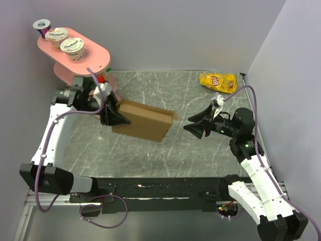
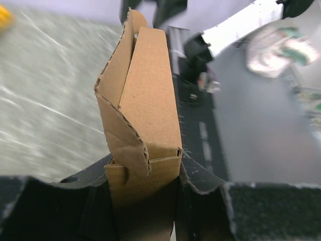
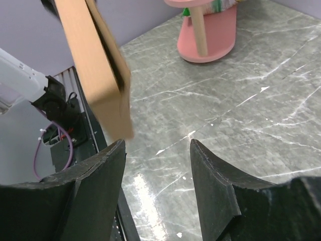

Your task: Fold the paper box

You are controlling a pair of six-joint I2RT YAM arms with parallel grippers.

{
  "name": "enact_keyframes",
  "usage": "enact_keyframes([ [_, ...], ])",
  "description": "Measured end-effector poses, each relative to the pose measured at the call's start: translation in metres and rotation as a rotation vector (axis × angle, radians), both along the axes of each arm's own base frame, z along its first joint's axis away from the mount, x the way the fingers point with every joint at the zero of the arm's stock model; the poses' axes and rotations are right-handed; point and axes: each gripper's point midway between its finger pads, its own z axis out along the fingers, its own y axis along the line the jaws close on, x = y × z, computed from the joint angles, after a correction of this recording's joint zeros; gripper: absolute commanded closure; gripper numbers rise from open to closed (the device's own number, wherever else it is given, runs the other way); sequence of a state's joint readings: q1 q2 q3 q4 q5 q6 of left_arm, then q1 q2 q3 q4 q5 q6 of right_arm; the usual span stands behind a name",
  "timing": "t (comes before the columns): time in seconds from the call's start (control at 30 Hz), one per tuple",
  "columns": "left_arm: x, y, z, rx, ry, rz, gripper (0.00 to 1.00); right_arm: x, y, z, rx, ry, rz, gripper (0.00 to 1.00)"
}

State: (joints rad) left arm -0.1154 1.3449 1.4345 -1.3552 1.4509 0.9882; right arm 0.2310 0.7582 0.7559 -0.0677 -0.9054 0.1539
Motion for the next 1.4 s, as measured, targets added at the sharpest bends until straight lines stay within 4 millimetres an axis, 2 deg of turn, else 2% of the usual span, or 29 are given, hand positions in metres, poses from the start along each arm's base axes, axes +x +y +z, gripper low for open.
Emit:
enact_keyframes([
  [0.23,0.022,0.003,0.101,-0.045,-0.336,0.024,0.99,-0.001,0.008,0.001,0.008,0.003,0.029,0.37],
  [0.4,0.062,0.004,0.162,-0.069,-0.477,0.047,0.98,-0.002,0.011,0.003,0.012,-0.007,0.041,0.37],
  [0.47,0.078,0.004,0.173,-0.072,-0.476,0.067,0.99,-0.002,0.011,0.003,0.010,-0.010,0.039,0.37],
  [0.57,0.106,0.001,0.160,-0.053,-0.417,0.192,0.99,-0.002,0.011,0.004,0.012,-0.016,0.037,0.37],
  [0.63,0.104,0.002,0.151,-0.095,-0.303,0.239,0.99,0.000,0.011,0.004,0.011,-0.015,0.029,0.37],
  [0.67,0.106,0.005,0.158,-0.115,-0.279,0.256,0.99,0.002,0.010,0.004,0.011,-0.013,0.019,0.37],
  [0.73,0.121,0.016,0.176,-0.144,-0.297,0.337,0.99,0.007,0.008,0.004,0.014,0.000,-0.018,0.36],
  [0.8,0.130,0.019,0.185,-0.164,-0.293,0.398,0.99,0.012,0.004,0.003,0.014,0.013,-0.060,0.35],
  [0.83,0.129,0.017,0.185,-0.176,-0.287,0.404,0.99,0.014,0.002,0.003,0.013,0.015,-0.080,0.35],
  [0.9,0.124,0.011,0.169,-0.187,-0.222,0.403,0.99,0.019,-0.003,0.007,0.019,0.014,-0.121,0.36],
  [1.07,0.117,0.007,0.101,-0.155,-0.045,0.409,0.99,0.042,-0.034,0.027,0.077,0.019,-0.233,0.36],
  [1.13,0.114,0.006,0.076,-0.138,0.010,0.413,0.99,0.051,-0.038,0.034,0.088,0.032,-0.254,0.36],
  [1.23,0.099,-0.003,0.042,-0.112,0.070,0.383,0.99,0.060,-0.039,0.047,0.099,0.051,-0.272,0.37],
  [1.4,0.068,-0.028,0.016,-0.074,0.079,0.278,0.99,0.067,-0.042,0.071,0.131,0.069,-0.318,0.38],
])
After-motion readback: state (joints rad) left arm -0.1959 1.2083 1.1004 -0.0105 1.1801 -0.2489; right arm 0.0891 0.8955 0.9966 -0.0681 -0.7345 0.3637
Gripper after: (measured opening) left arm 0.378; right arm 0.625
